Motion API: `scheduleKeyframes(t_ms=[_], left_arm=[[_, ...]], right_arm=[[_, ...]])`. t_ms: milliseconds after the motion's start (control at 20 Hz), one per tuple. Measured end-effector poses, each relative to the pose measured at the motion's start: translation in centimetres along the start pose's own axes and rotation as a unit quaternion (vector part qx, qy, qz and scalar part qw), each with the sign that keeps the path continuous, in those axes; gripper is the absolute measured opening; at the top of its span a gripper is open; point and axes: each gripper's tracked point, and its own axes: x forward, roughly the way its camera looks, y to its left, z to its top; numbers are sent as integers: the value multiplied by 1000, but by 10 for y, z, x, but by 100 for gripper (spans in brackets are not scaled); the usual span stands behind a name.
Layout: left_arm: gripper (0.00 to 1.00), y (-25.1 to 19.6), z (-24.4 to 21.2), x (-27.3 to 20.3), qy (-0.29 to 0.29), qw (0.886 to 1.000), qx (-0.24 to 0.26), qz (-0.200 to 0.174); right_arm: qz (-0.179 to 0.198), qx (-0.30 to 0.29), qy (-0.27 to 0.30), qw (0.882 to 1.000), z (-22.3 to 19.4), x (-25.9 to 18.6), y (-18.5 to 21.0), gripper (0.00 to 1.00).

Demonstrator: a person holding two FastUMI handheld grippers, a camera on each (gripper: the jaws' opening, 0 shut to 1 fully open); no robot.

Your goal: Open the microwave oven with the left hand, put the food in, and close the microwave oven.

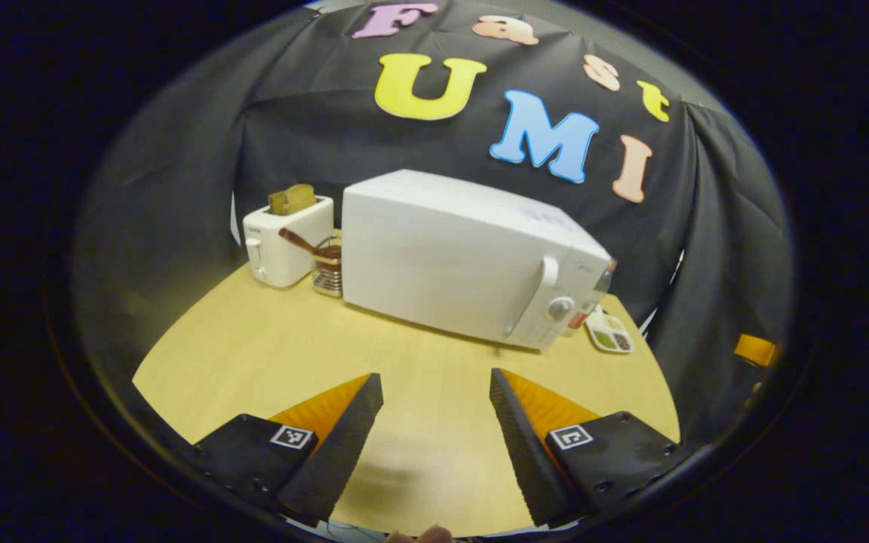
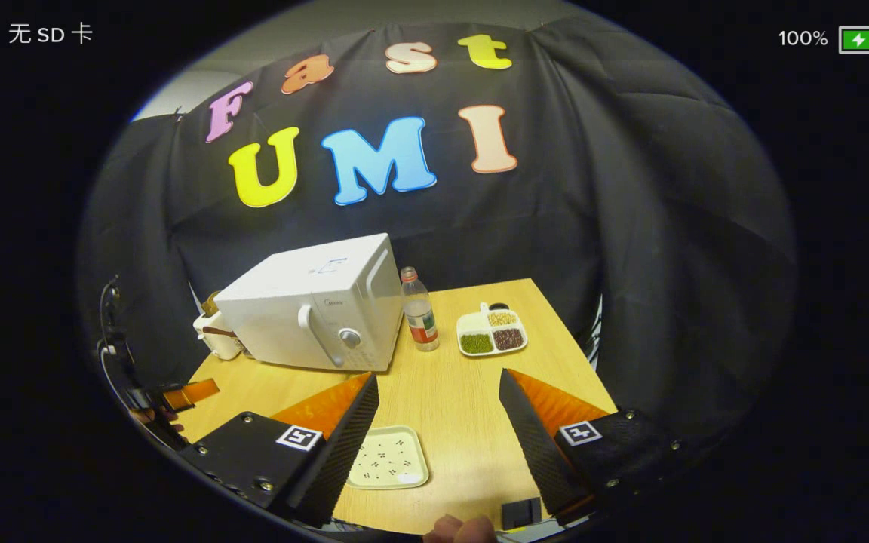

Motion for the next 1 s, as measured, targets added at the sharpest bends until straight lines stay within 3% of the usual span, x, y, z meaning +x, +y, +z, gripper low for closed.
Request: scheduleKeyframes(t_ms=[50, 200, 350, 650, 750, 800, 1000], left_arm=[[100, -10, 24, -21, -27, 1000, 8, 1], [94, -51, 81, -92, -89, 996, 24, -4], [97, -84, 122, -146, -128, 992, 11, -17], [93, -115, 228, -245, -239, 969, 16, -56], [99, -120, 246, -273, -249, 966, 24, -65], [93, -116, 251, -283, -260, 963, 26, -63], [93, -97, 255, -309, -278, 958, 23, -65]], right_arm=[[8, -8, -11, 1000, 9, -7, -3, 98], [25, -24, -54, 998, 45, -27, -13, 98], [43, -27, -93, 994, 83, -50, -13, 98], [42, -57, -145, 987, 160, -119, 12, 98], [37, -65, -169, 983, 186, -134, 31, 98], [47, -71, -178, 980, 191, -142, 47, 98], [78, -61, -197, 975, 205, -154, 88, 98]])
